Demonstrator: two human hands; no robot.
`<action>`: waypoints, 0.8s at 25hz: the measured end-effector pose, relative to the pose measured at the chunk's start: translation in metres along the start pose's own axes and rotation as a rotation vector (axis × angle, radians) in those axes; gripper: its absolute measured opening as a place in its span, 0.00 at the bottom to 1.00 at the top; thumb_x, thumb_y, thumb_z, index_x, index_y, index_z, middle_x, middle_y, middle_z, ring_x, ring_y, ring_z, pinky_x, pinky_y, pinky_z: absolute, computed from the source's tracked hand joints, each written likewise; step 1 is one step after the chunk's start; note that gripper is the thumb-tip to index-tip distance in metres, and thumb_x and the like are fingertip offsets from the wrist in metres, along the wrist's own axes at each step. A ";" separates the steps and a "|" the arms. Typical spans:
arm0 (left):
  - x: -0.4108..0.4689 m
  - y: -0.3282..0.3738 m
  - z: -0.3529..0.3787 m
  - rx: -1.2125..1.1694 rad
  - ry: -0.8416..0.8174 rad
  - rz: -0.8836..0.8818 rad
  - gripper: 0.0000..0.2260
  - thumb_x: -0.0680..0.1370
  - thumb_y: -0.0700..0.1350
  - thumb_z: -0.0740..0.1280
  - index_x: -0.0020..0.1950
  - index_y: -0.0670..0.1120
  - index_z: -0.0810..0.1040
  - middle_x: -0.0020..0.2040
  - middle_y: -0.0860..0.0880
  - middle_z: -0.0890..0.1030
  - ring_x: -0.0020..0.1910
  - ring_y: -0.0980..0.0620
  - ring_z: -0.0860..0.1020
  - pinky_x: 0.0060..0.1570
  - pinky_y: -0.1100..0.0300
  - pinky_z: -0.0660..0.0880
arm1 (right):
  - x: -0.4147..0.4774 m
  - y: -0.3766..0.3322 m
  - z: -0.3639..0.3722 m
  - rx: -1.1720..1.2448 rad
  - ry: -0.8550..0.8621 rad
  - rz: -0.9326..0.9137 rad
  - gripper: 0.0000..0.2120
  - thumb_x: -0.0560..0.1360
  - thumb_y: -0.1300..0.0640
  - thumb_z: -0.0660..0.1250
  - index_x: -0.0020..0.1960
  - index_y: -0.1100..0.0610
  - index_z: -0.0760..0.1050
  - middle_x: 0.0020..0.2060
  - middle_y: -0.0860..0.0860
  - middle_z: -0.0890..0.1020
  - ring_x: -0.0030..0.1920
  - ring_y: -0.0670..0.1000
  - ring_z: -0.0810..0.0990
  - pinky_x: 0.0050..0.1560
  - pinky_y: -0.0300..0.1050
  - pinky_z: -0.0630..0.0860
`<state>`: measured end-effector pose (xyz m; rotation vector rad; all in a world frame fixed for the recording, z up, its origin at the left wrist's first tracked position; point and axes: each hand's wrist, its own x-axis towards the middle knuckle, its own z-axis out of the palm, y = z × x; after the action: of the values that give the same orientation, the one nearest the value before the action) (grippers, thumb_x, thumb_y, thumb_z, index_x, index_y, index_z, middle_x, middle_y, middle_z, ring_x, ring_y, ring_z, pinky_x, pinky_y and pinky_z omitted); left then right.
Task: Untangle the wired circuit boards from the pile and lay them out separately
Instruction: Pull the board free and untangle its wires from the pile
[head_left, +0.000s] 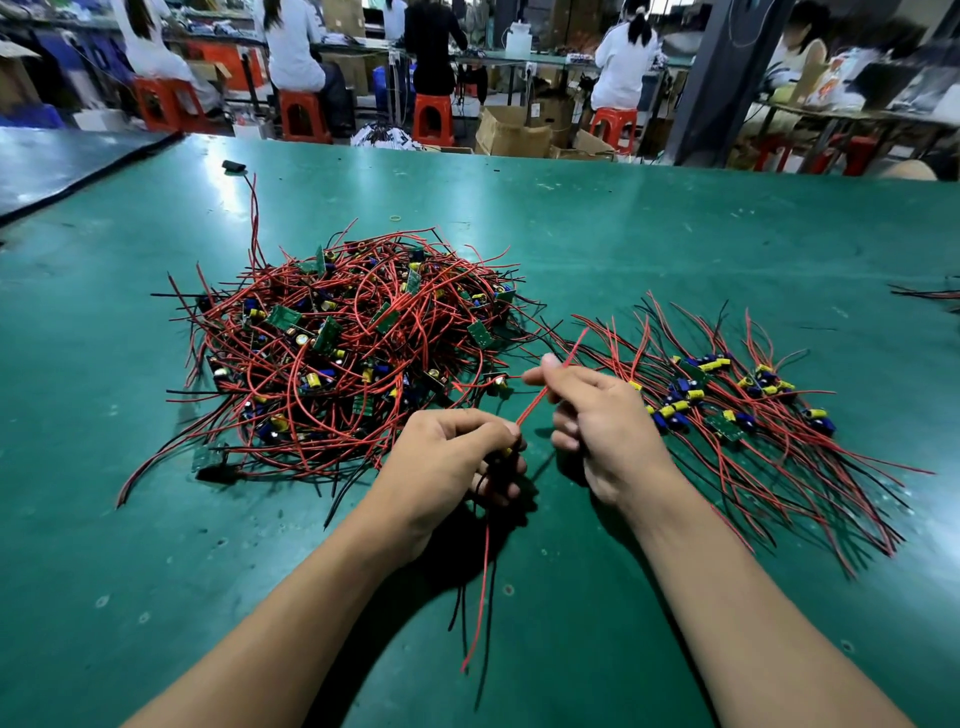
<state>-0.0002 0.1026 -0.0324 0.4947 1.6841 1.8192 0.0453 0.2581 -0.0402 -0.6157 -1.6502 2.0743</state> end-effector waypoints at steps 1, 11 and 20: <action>0.000 0.000 0.000 0.010 -0.015 -0.002 0.10 0.76 0.37 0.68 0.37 0.42 0.84 0.31 0.43 0.82 0.25 0.48 0.78 0.26 0.63 0.75 | 0.002 -0.002 -0.004 0.051 0.058 -0.006 0.13 0.79 0.53 0.69 0.40 0.58 0.85 0.27 0.43 0.74 0.23 0.43 0.60 0.21 0.34 0.59; -0.002 0.001 -0.001 0.021 -0.018 0.015 0.07 0.77 0.37 0.67 0.40 0.39 0.81 0.31 0.42 0.81 0.24 0.48 0.77 0.24 0.63 0.73 | 0.009 -0.026 -0.032 0.593 0.185 0.127 0.14 0.83 0.50 0.62 0.46 0.59 0.77 0.32 0.47 0.68 0.19 0.41 0.60 0.19 0.31 0.58; 0.003 0.005 -0.002 -0.283 0.079 -0.005 0.11 0.75 0.48 0.70 0.52 0.43 0.74 0.32 0.47 0.80 0.23 0.53 0.73 0.21 0.65 0.70 | -0.018 -0.006 0.003 -0.092 -0.488 0.239 0.15 0.70 0.46 0.77 0.53 0.53 0.84 0.42 0.53 0.84 0.34 0.48 0.75 0.32 0.39 0.67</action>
<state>-0.0049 0.1027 -0.0276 0.3014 1.4425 2.0546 0.0585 0.2462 -0.0325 -0.3635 -2.0275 2.4774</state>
